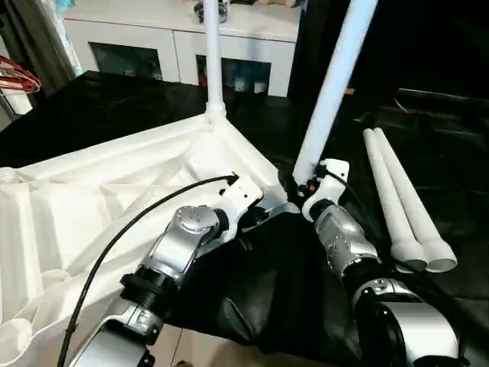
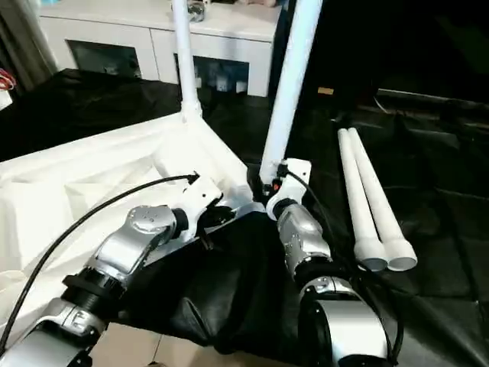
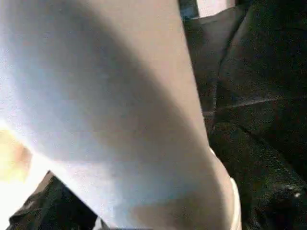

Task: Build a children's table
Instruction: Insert table leg to table base

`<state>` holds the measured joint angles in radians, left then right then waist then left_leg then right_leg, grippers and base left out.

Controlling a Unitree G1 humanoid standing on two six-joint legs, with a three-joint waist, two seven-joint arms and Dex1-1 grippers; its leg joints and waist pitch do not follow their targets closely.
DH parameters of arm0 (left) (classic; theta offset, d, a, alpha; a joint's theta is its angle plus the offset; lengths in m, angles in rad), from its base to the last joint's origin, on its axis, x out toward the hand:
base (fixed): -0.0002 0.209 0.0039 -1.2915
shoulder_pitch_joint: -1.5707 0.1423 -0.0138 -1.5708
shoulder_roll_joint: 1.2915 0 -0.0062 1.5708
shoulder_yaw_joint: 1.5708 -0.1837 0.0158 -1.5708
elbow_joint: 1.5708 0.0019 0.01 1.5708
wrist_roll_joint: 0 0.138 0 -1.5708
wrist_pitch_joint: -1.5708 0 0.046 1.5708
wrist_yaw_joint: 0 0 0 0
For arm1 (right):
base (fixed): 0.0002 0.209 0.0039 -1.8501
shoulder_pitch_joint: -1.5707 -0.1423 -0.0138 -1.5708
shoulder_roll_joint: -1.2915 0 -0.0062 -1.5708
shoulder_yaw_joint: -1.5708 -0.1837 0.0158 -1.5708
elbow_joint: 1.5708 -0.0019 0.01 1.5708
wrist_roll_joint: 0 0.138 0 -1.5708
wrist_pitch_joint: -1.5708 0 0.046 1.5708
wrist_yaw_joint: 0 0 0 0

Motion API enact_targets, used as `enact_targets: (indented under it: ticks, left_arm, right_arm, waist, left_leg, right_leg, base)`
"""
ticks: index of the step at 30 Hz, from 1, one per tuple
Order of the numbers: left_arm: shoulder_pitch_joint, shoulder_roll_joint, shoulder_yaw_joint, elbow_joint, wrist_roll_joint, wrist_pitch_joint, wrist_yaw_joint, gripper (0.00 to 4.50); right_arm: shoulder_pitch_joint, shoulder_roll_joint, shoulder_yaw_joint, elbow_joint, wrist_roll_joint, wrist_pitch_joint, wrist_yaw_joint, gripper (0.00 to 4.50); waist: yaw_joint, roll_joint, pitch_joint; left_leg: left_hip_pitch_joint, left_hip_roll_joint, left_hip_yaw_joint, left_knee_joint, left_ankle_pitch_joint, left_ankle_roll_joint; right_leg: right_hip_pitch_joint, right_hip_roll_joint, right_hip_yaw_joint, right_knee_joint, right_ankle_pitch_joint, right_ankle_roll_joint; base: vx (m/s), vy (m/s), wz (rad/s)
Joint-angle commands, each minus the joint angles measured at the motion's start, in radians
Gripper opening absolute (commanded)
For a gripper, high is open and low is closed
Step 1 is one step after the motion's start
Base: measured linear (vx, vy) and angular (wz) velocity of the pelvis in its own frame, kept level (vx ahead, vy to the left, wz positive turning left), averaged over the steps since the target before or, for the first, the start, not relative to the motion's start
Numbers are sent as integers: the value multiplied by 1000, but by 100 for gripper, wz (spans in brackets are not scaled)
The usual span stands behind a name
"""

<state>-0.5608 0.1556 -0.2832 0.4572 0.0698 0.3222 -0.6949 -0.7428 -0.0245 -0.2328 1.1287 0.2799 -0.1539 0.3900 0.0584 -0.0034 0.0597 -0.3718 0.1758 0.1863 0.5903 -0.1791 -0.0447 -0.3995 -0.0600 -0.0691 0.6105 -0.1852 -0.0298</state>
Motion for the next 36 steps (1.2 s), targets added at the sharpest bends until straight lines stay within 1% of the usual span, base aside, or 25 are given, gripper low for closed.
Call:
enact_targets:
  ticks: [1, 2, 3, 4, 5, 6, 7, 8, 9, 10, 11, 12, 14, 16, 19, 22, 24, 25, 26, 28, 29, 31, 32, 35, 36]
  left_arm:
    - [-12, 13, 15, -63, -33, -66, -31, 0]
    - [-7, 19, 15, -70, -39, -72, -46, 0]
    - [-4, 23, 15, -75, -44, -76, -57, 0]
    - [0, 30, 14, -82, -48, -77, -70, 0]
    - [6, 38, 12, -91, -53, -78, -86, 0]
    - [12, 49, 11, -100, -58, -78, -104, 0]
    - [13, 51, 11, -102, -59, -78, -106, 0]
    - [16, 58, 10, -105, -61, -79, -116, 0]
    - [20, 67, 9, -109, -64, -83, -132, 0]
    - [24, 74, 8, -114, -66, -85, -144, 0]
    - [28, 83, 7, -119, -71, -87, -161, 0]
    - [38, 103, 2, -130, -78, -96, -198, 0]
    - [42, 111, -1, -134, -81, -101, -215, 0]
    - [53, 139, -12, -145, -83, -108, -260, 0]
    - [62, 179, -26, -150, -77, -118, -309, 0]
    - [62, 208, -40, -140, -66, -138, -337, 0]
    - [63, 226, -51, -136, -55, -150, -357, 0]
    - [63, 231, -54, -135, -52, -152, -362, 0]
    - [63, 232, -55, -134, -51, -153, -364, 0]
    - [63, 239, -58, -134, -48, -157, -371, 0]
    - [63, 244, -60, -131, -47, -161, -375, 0]
    - [61, 251, -64, -125, -45, -169, -378, 0]
    - [60, 254, -66, -121, -45, -172, -379, 0]
    - [57, 257, -66, -111, -47, -181, -383, 0]
    - [56, 258, -66, -107, -46, -184, -383, 0]
  right_arm:
    - [35, -19, 14, 15, -8, 14, 47, 398]
    - [41, -29, 21, 2, -11, 13, 69, 410]
    - [44, -35, 23, -5, -13, 11, 84, 423]
    - [49, -45, 29, -16, -18, 10, 107, 431]
    - [57, -59, 37, -31, -24, 10, 148, 437]
    - [70, -80, 50, -55, -29, 15, 205, 437]
    - [72, -83, 52, -58, -29, 15, 214, 437]
    - [80, -97, 62, -74, -31, 19, 252, 437]
    - [91, -116, 75, -92, -37, 21, 296, 437]
    - [99, -129, 84, -105, -40, 24, 326, 437]
    - [109, -145, 97, -124, -44, 27, 364, 437]
    - [125, -172, 119, -158, -50, 35, 424, 437]
    - [131, -182, 129, -171, -52, 38, 446, 437]
    - [146, -207, 156, -203, -66, 37, 506, 437]
    - [159, -231, 189, -233, -83, 39, 575, 437]
    - [165, -240, 211, -251, -94, 41, 612, 437]
    - [173, -245, 237, -270, -106, 40, 643, 437]
    - [176, -246, 248, -276, -113, 38, 654, 420]
    - [177, -247, 252, -278, -114, 38, 657, 420]
    - [185, -251, 268, -291, -122, 38, 668, 400]
    - [187, -252, 273, -292, -124, 39, 678, 400]
    - [188, -254, 278, -293, -130, 36, 684, 365]
    - [188, -254, 280, -292, -131, 37, 687, 365]
    - [190, -255, 285, -301, -129, 46, 697, 337]
    - [190, -254, 288, -305, -129, 49, 697, 337]
  waist:
    - [2, 4, -65]
    - [2, 4, -65]
    - [3, 3, -68]
    - [3, 3, -69]
    - [5, 3, -72]
    - [7, 4, -74]
    - [8, 5, -76]
    - [8, 6, -77]
    - [9, 5, -77]
    - [7, 3, -76]
    - [8, 3, -75]
    - [9, 2, -74]
    - [10, 2, -71]
    - [10, 0, -68]
    - [11, 0, -69]
    - [11, -1, -70]
    - [12, -1, -70]
    - [14, -2, -70]
    - [14, -2, -70]
    - [17, -1, -70]
    - [17, -2, -70]
    - [20, -2, -70]
    - [21, -4, -71]
    - [23, -3, -70]
    - [23, -3, -71]
  left_leg:
    - [11, 60, -26, -73, -261, 30]
    - [11, 60, -26, -73, -261, 30]
    - [9, 61, -24, -70, -230, 41]
    - [7, 60, -25, -70, -216, 46]
    - [8, 61, -24, -67, -195, 55]
    - [7, 62, -22, -63, -161, 68]
    - [3, 63, -21, -60, -128, 86]
    - [2, 63, -21, -59, -114, 94]
    - [2, 62, -21, -57, -101, 109]
    - [1, 62, -19, -57, -100, 115]
    - [0, 60, -19, -56, -107, 119]
    - [1, 62, -19, -56, -120, 121]
    - [1, 62, -19, -57, -134, 117]
    - [4, 64, -19, -60, -164, 100]
    - [4, 65, -20, -60, -162, 89]
    - [5, 64, -19, -59, -160, 90]
    - [4, 65, -19, -59, -152, 89]
    - [3, 64, -19, -59, -149, 89]
    - [3, 64, -19, -59, -149, 89]
    - [6, 65, -18, -58, -146, 87]
    - [6, 65, -18, -58, -146, 86]
    - [6, 64, -18, -58, -144, 85]
    - [6, 64, -17, -58, -142, 84]
    - [6, 64, -17, -58, -146, 81]
    - [7, 65, -17, -58, -145, 80]
  right_leg:
    - [42, -98, 55, -93, -301, -194]
    - [42, -98, 55, -93, -301, -194]
    - [44, -97, 56, -86, -255, -206]
    - [46, -97, 55, -84, -237, -211]
    - [47, -97, 54, -78, -199, -223]
    - [48, -95, 54, -72, -148, -237]
    - [50, -94, 54, -65, -89, -249]
    - [50, -93, 53, -61, -67, -255]
    - [50, -92, 51, -59, -42, -262]
    - [50, -92, 51, -59, -38, -265]
    - [51, -93, 51, -61, -50, -267]
    - [52, -95, 51, -63, -70, -263]
    - [50, -94, 51, -68, -109, -255]
    - [48, -93, 51, -74, -172, -243]
    - [48, -93, 52, -72, -181, -237]
    - [46, -92, 52, -71, -179, -237]
    - [46, -93, 52, -70, -177, -236]
    - [47, -92, 51, -69, -174, -233]
    - [47, -92, 51, -69, -174, -233]
    - [45, -92, 52, -69, -170, -236]
    - [45, -92, 52, -68, -170, -235]
    - [46, -93, 53, -68, -172, -232]
    - [46, -92, 53, -67, -170, -231]
    - [45, -93, 53, -69, -183, -227]
    - [45, -92, 53, -68, -179, -227]
  base:
    - [0, 0, 0]
    - [0, 0, 0]
    - [0, 0, 0]
    - [0, 0, 0]
    - [0, 0, 0]
    - [0, 0, 0]
    - [0, 0, 0]
    - [0, 0, 0]
    - [0, 0, 0]
    - [0, 0, 0]
    - [0, 0, 0]
    - [0, 0, 0]
    - [0, 0, 0]
    - [0, 0, 0]
    - [0, 0, 0]
    - [0, 0, 0]
    - [0, 0, 0]
    - [0, 0, 0]
    - [0, 0, 0]
    - [0, 0, 0]
    - [0, 0, 0]
    - [0, 0, 0]
    - [0, 0, 0]
    - [0, 0, 0]
    - [0, 0, 0]
